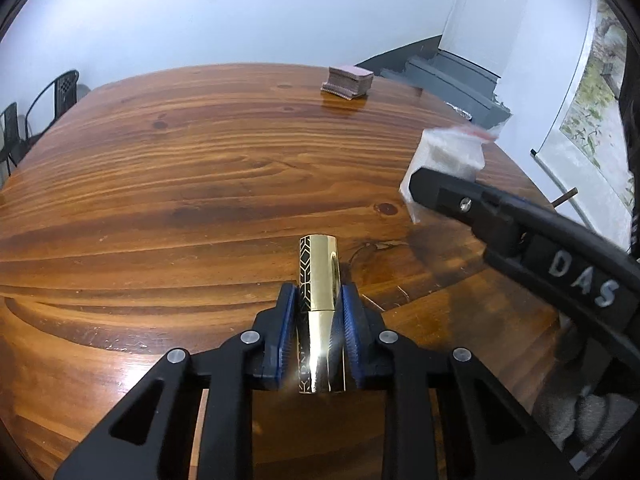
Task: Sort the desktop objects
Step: 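Lift the gold cylinder and cotton bag and carry them over the bowl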
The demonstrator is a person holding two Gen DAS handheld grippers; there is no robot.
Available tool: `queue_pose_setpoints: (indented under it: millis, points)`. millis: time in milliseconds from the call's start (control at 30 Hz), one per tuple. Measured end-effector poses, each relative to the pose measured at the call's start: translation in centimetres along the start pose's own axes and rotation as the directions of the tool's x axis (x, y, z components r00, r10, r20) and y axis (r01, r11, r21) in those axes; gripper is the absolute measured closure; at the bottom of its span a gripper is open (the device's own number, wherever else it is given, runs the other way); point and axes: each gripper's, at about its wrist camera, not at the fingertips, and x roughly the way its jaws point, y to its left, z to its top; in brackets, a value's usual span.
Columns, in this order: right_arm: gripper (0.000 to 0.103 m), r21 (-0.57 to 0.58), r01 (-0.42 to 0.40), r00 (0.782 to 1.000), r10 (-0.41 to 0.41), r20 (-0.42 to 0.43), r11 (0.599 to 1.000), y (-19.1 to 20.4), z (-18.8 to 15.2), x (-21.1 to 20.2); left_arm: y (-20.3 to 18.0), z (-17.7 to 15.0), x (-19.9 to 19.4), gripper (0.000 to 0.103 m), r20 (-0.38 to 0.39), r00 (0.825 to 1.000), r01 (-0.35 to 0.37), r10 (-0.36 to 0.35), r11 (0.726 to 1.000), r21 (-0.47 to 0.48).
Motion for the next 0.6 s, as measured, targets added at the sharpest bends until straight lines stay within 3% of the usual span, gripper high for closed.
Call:
queue_pose_setpoints:
  millis: [267,600]
  points:
    - [0.063,0.022,-0.006,0.999,0.005,0.045,1.0,0.1,-0.8,-3.7,-0.9,0.2,-2.3,0.078,0.06,0.998,0.017,-0.019,1.0,0.026]
    - [0.063,0.116,0.027,0.992,-0.04,0.116,0.993,-3.3,-3.3,-10.4,-4.1,-0.4,-4.6,0.078,0.092,0.991,0.092,-0.1,0.992,0.086]
